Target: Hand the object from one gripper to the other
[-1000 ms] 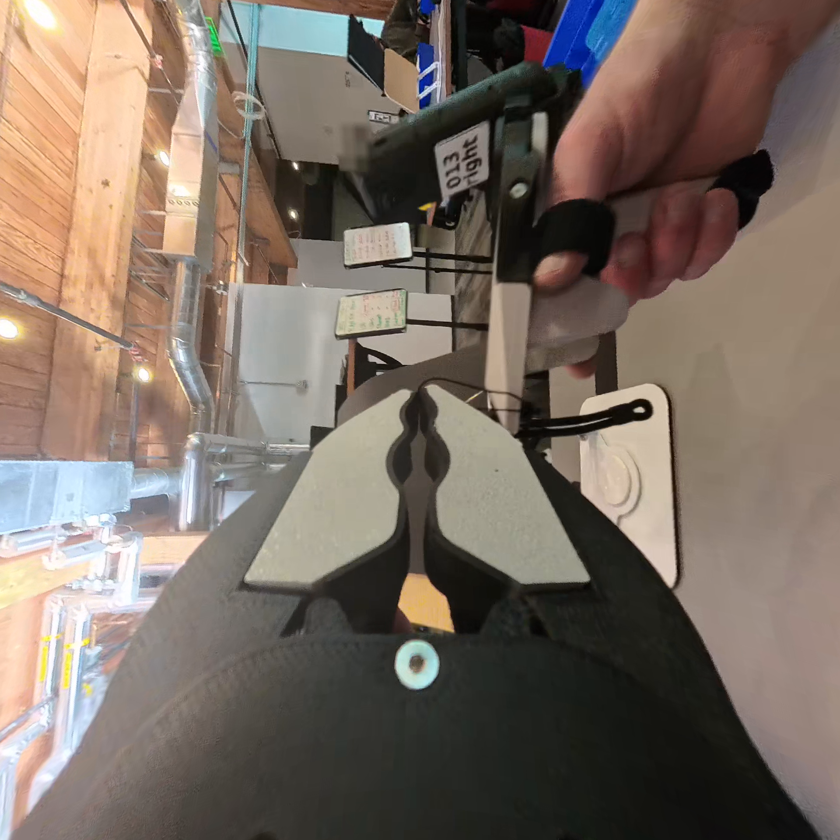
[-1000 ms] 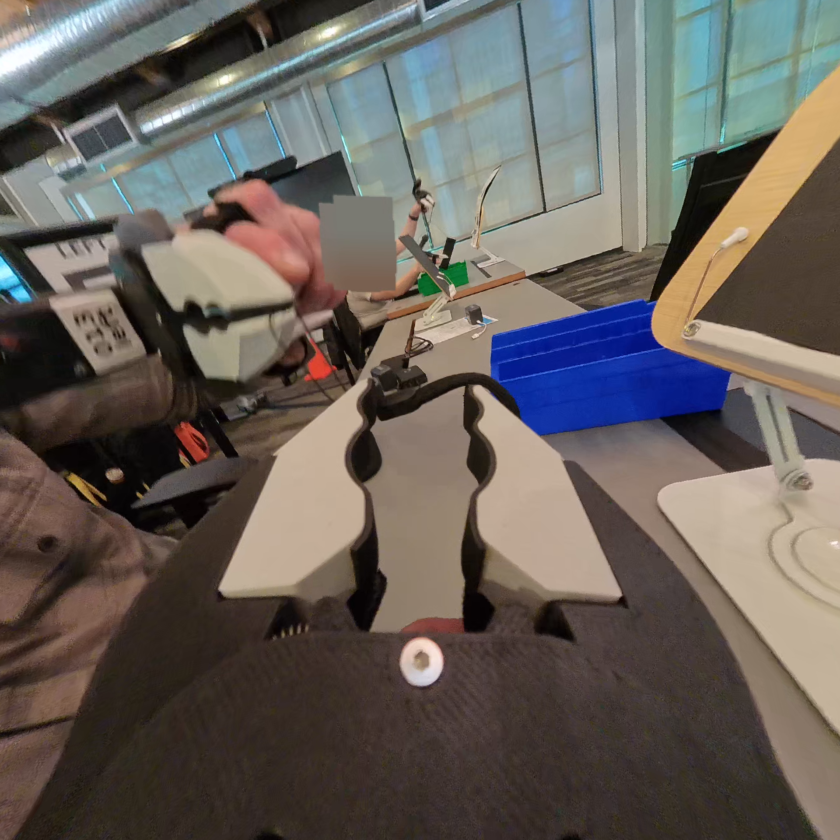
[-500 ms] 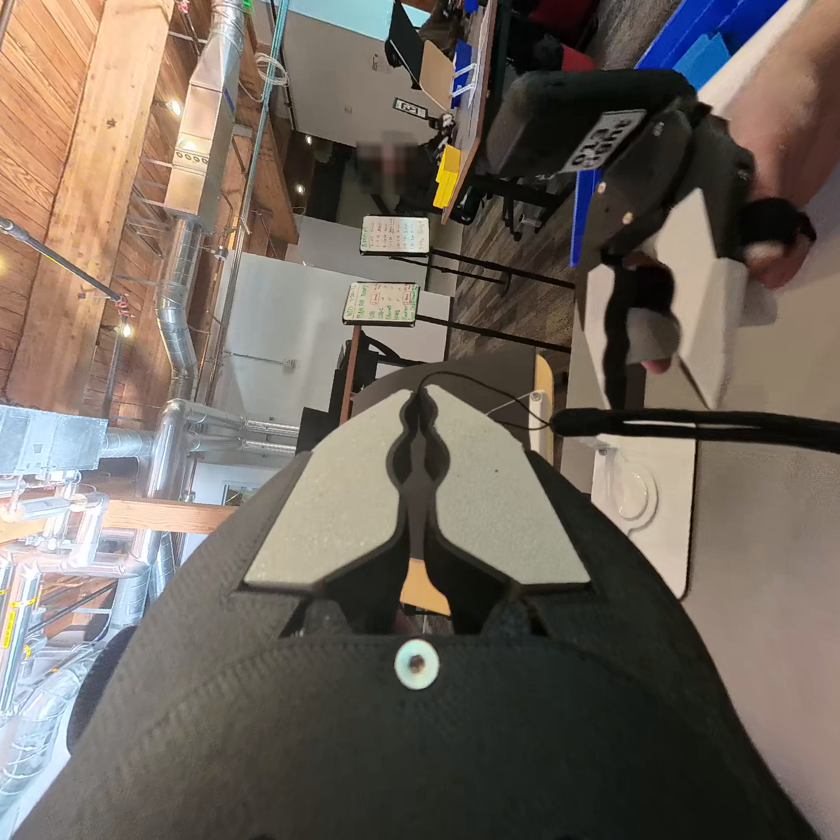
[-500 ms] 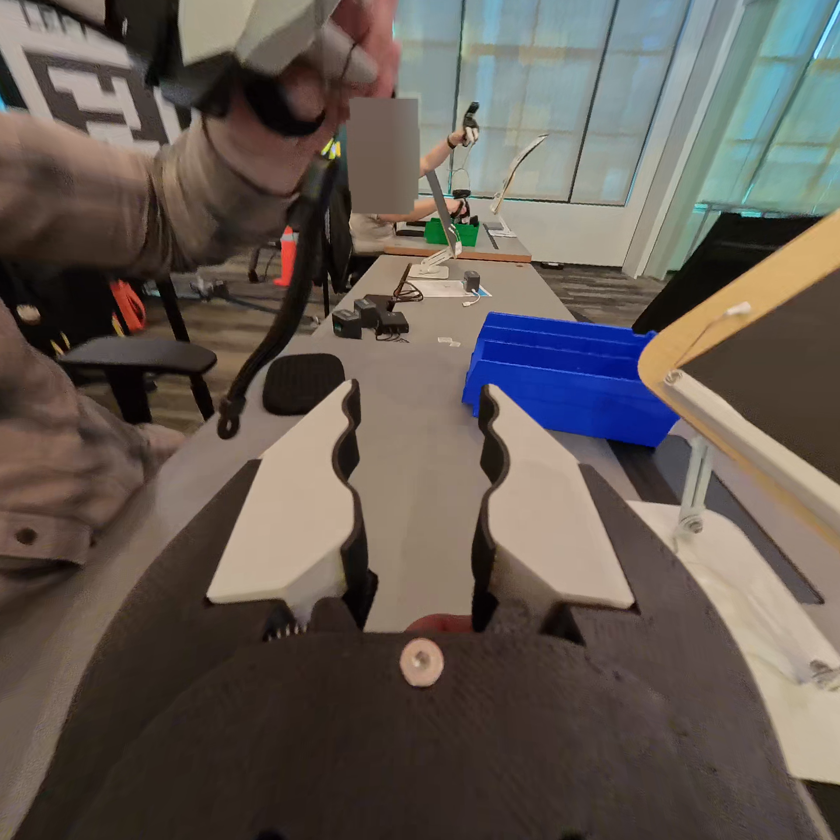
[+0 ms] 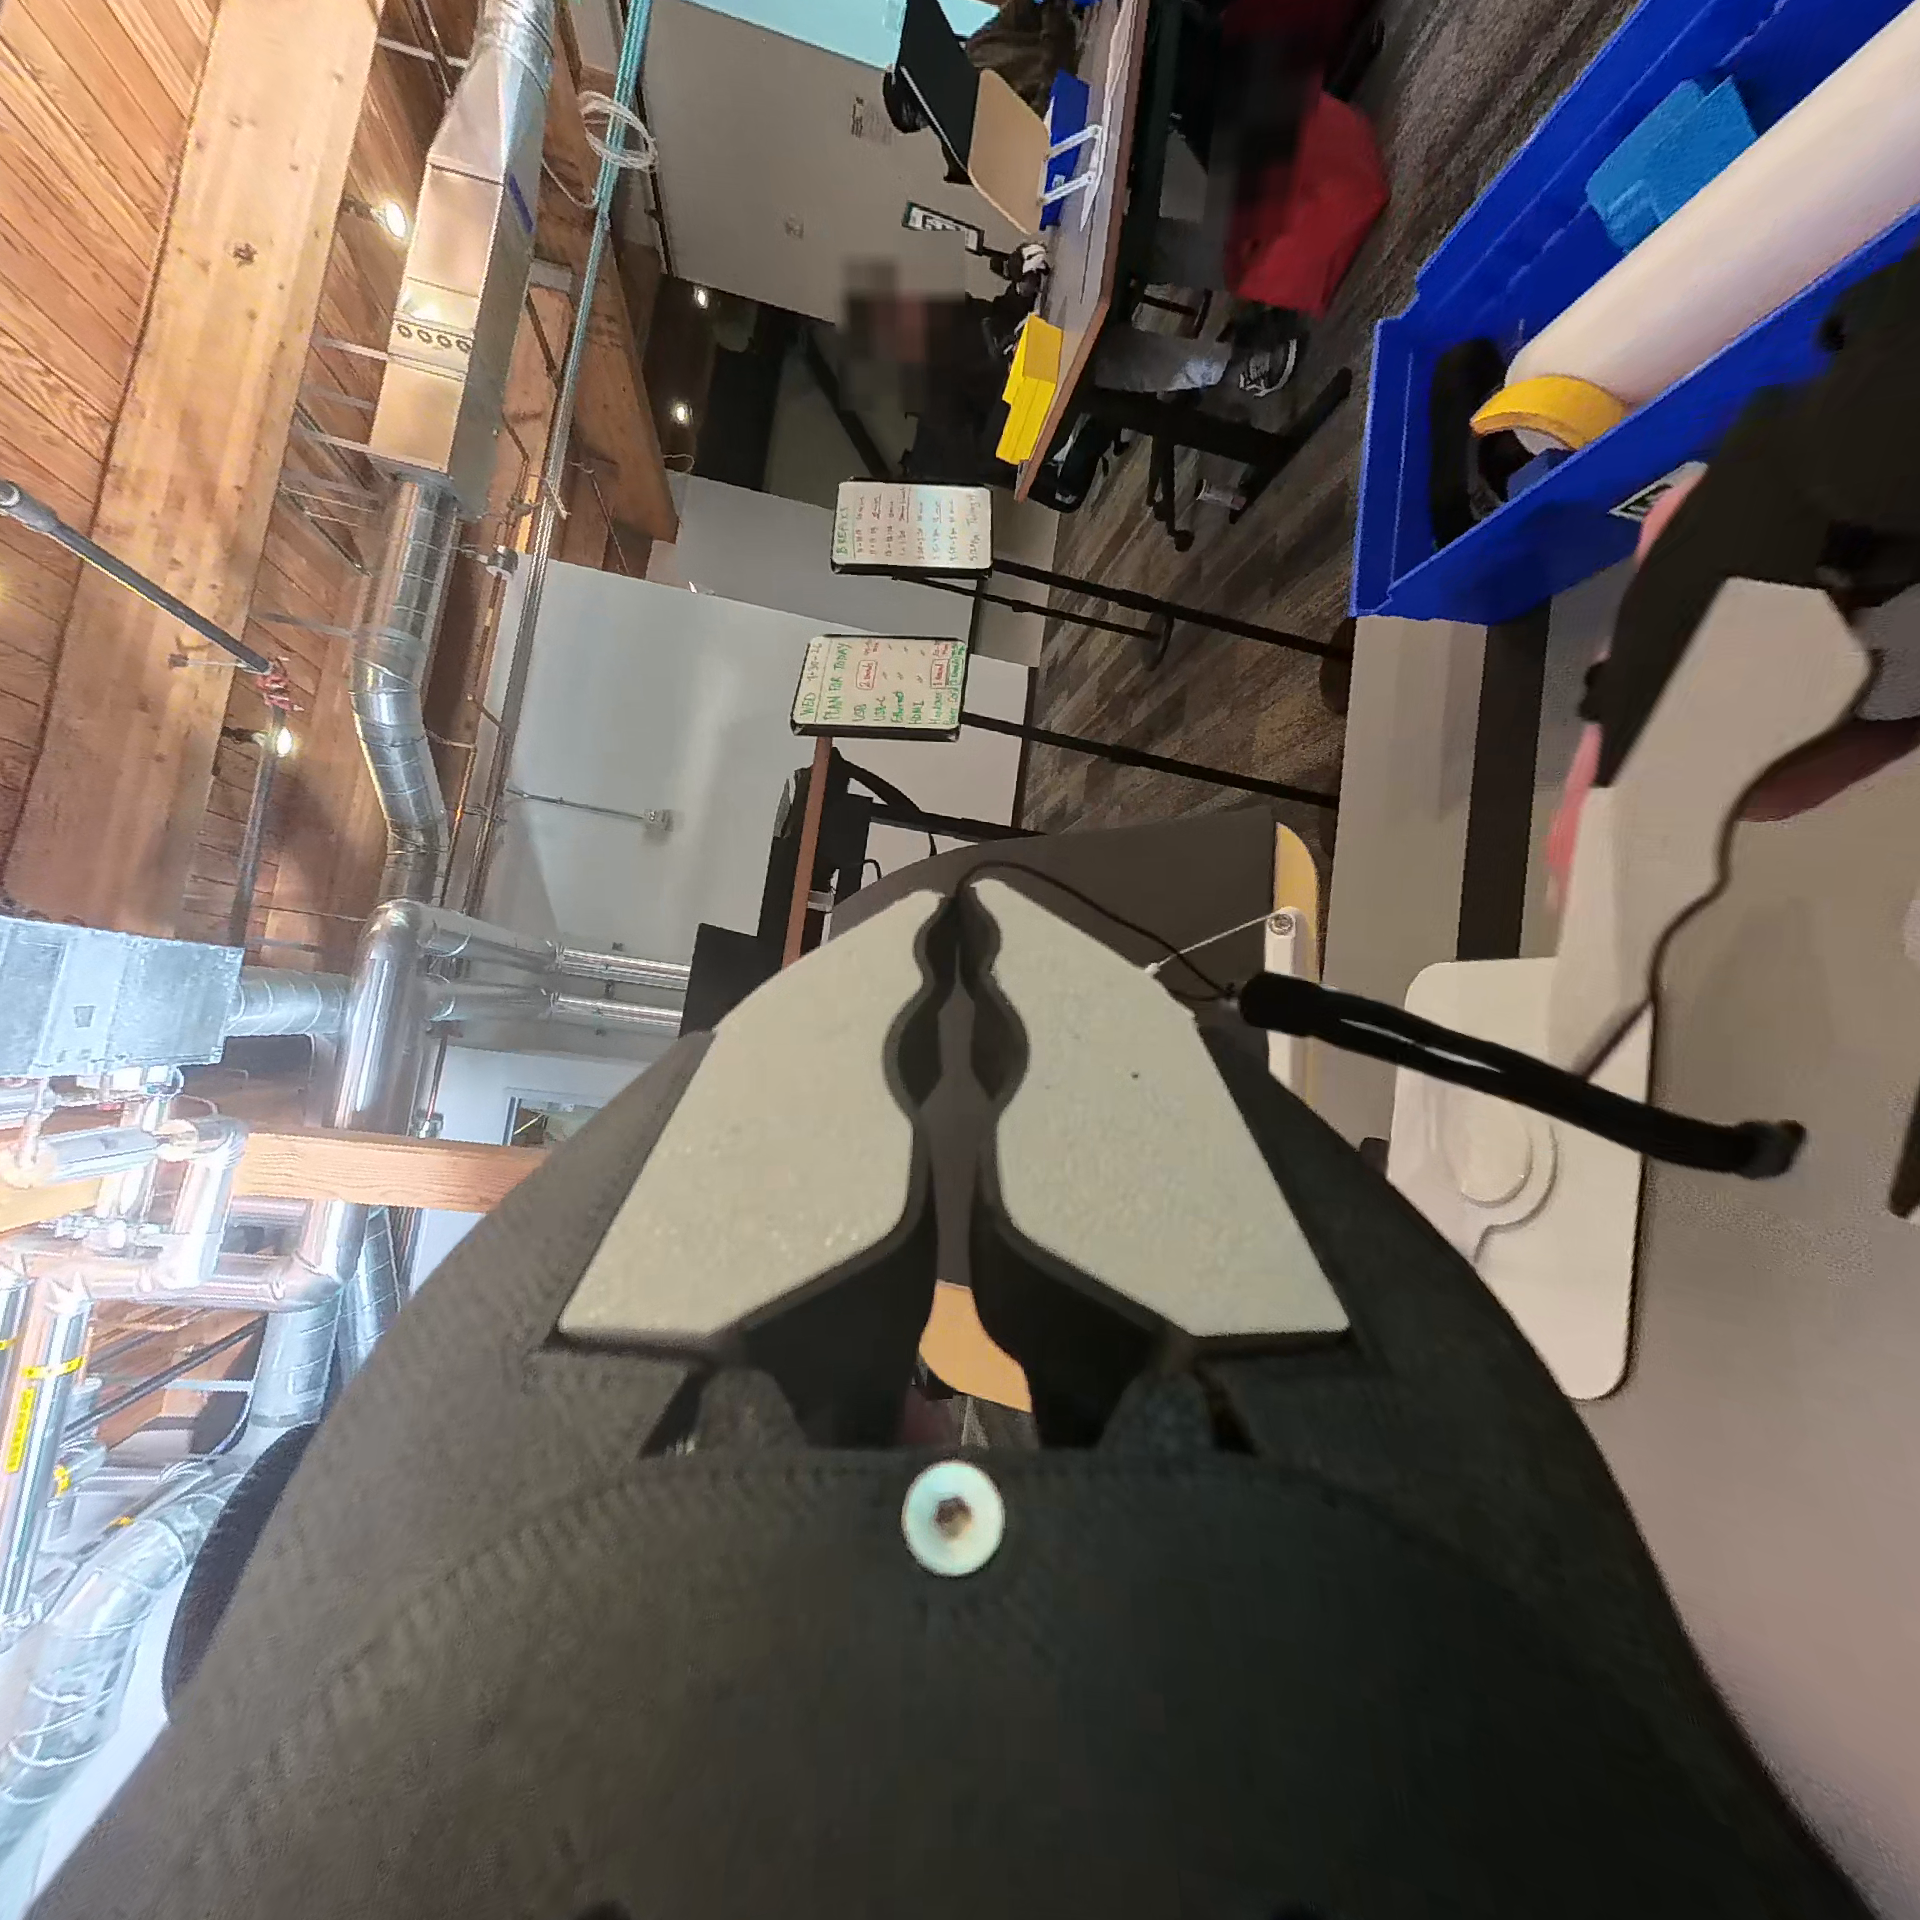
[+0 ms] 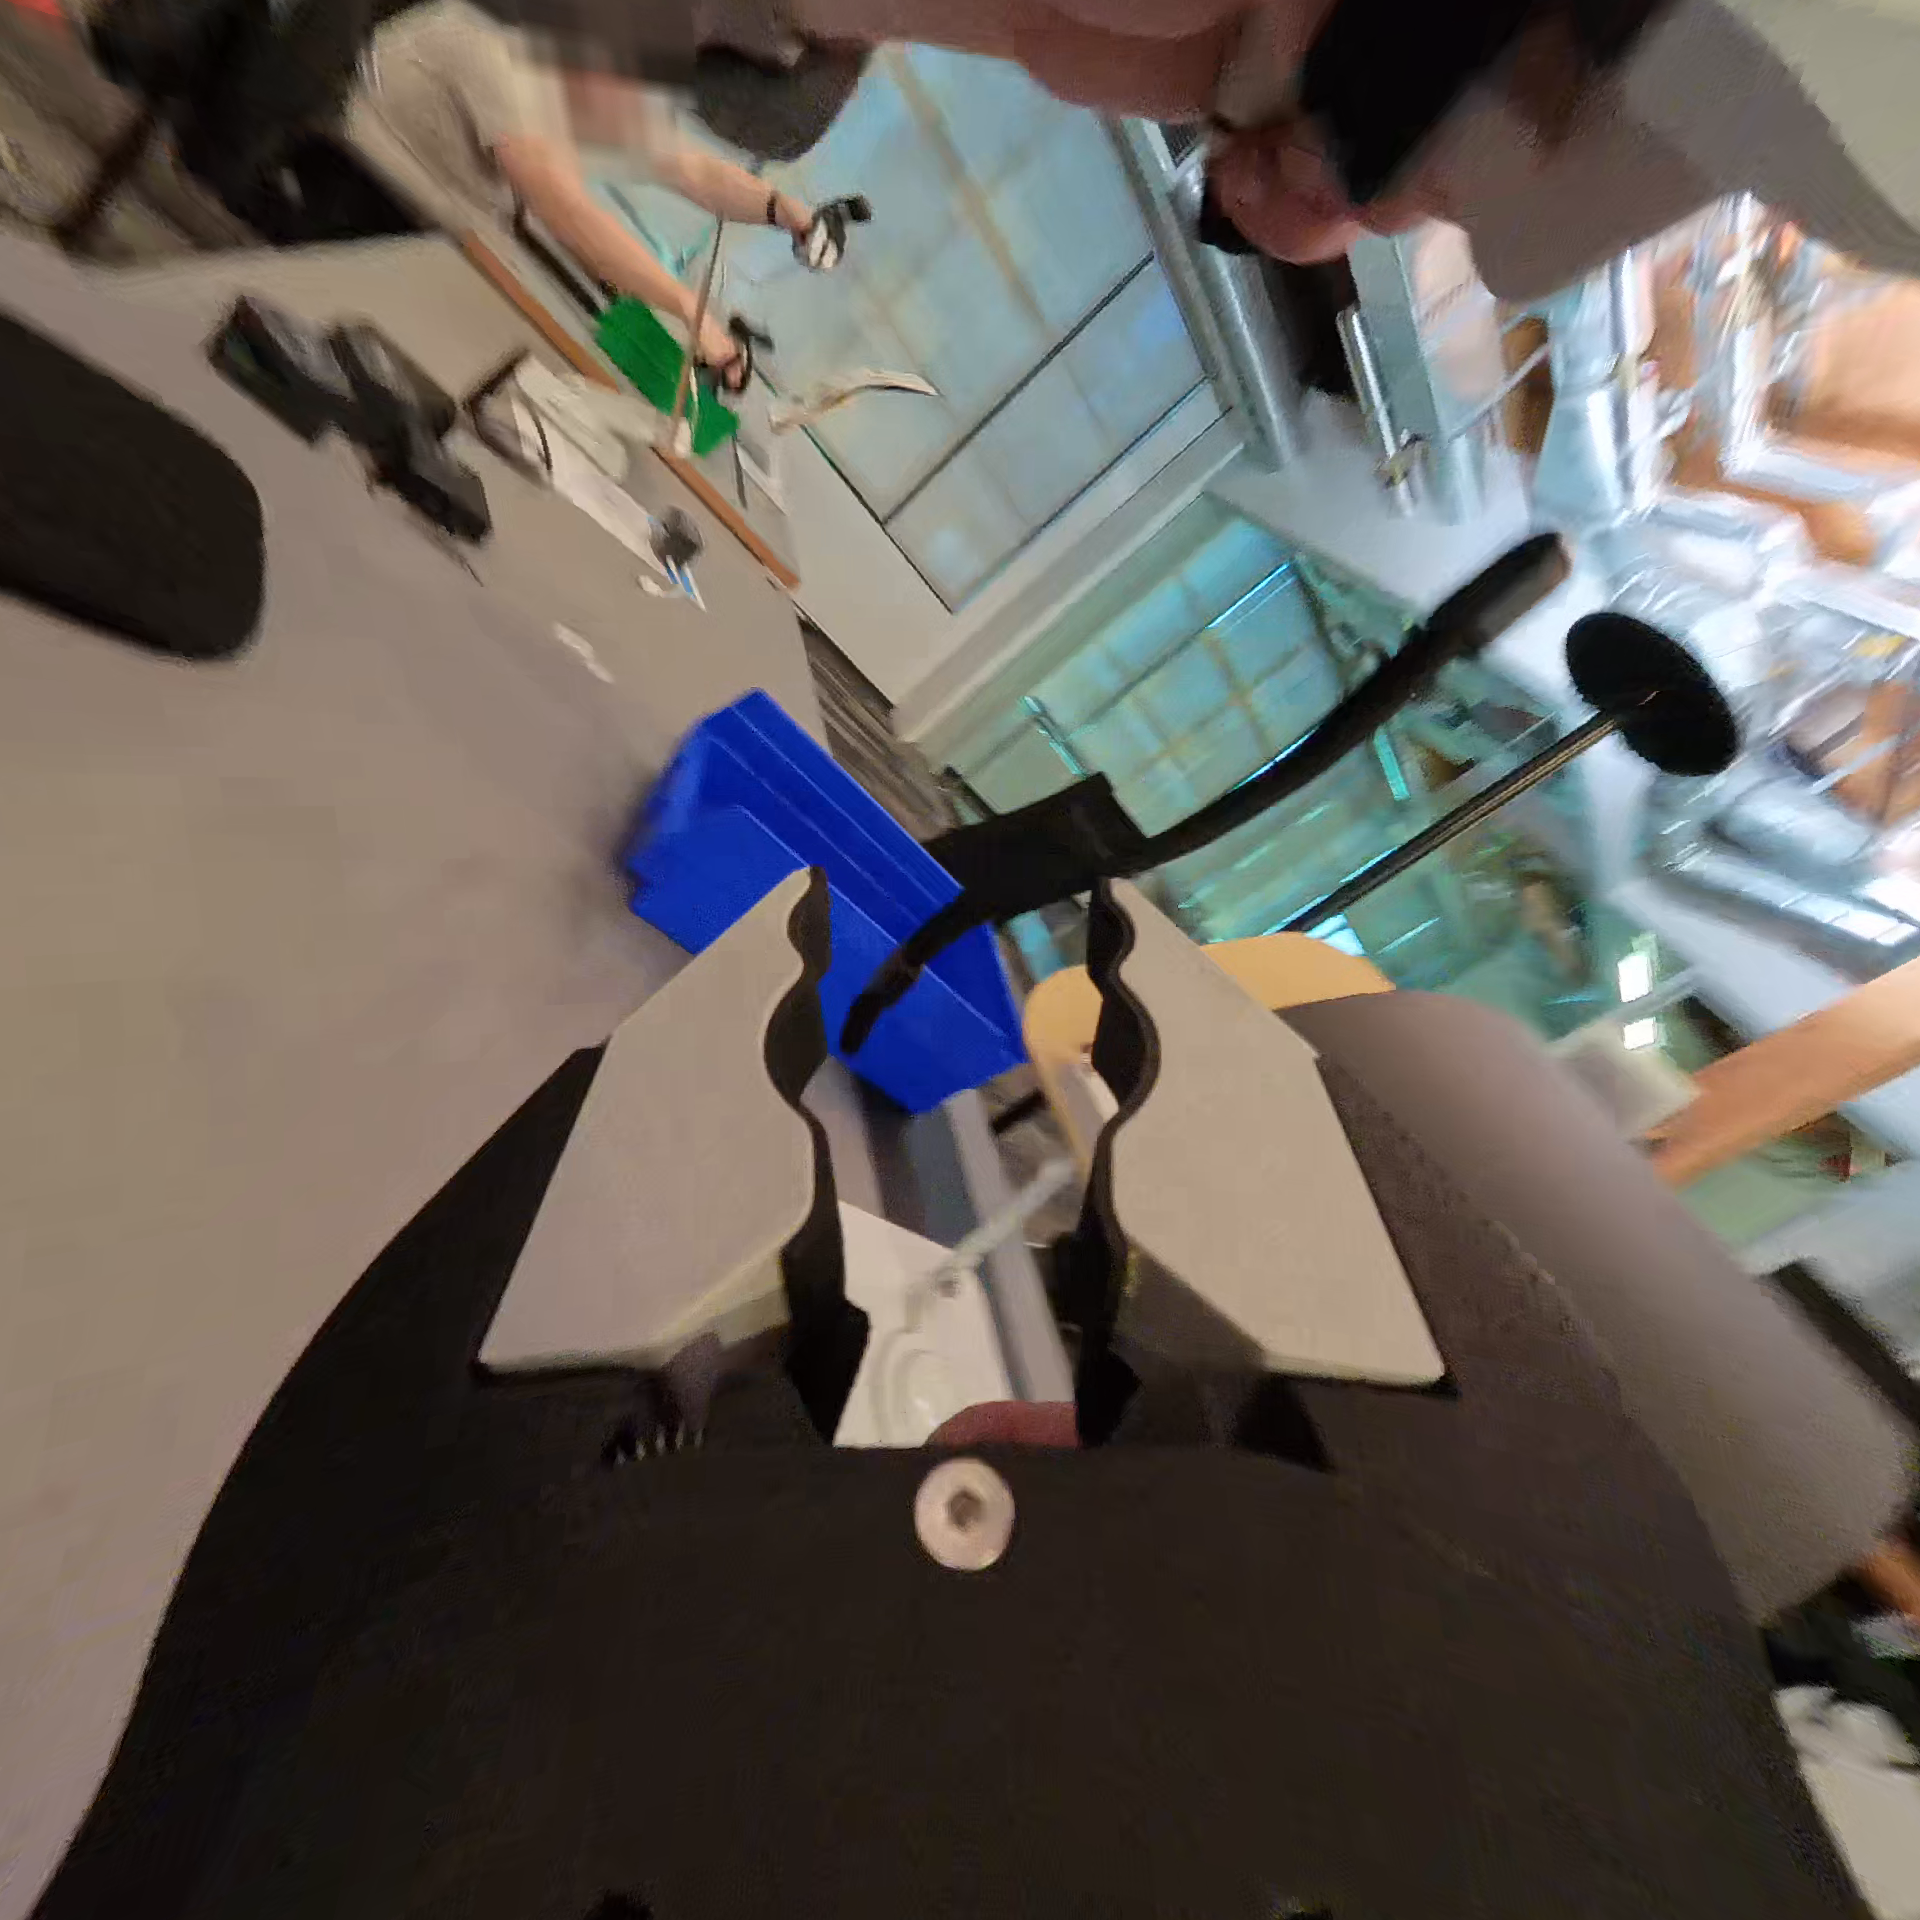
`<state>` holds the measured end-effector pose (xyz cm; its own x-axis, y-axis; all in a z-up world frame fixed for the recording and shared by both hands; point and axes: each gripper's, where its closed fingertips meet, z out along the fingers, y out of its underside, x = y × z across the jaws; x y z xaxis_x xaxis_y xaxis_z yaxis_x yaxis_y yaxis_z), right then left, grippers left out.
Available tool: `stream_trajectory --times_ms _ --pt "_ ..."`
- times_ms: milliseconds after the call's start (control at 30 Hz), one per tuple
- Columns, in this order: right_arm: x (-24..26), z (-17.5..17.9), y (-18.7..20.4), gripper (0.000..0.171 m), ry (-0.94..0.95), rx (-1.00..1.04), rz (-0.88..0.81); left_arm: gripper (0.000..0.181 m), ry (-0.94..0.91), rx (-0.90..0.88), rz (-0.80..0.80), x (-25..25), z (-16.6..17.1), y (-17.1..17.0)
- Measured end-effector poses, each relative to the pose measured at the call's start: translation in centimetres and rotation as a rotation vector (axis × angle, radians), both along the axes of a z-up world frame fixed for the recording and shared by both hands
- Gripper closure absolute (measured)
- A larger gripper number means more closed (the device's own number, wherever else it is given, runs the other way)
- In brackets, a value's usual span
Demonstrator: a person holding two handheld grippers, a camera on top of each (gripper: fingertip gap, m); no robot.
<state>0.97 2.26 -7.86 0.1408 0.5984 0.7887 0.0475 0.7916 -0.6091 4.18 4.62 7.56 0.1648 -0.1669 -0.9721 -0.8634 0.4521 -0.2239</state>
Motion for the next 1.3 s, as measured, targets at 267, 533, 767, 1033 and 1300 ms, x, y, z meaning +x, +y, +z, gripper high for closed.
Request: stream_trajectory --times_ms 267,533,767,1033,1300 --pt "0.5 0.3 -0.7 0.118 -0.006 0.642 -0.195 0.181 0.061 0.006 0.007 -0.5 1.1 0.3" --pt "1.4 1.0 -2.5 0.110 -0.056 0.806 -0.161 0.181 0.182 -0.079 0.000 -1.5 1.7 0.5" --pt "1.6 1.5 -1.4 0.101 -0.085 0.891 -0.241 0.181 0.273 -0.153 -0.008 -2.0 1.0 0.3" --pt "-0.1 -0.7 -1.9 0.080 -0.118 0.952 -0.233 0.181 0.320 -0.323 -0.040 -0.8 -0.6 -1.4" --pt "-1.5 -3.2 -3.1 0.098 -0.168 0.981 -0.190 0.181 0.388 -0.384 -0.074 1.0 -2.2 -2.2"
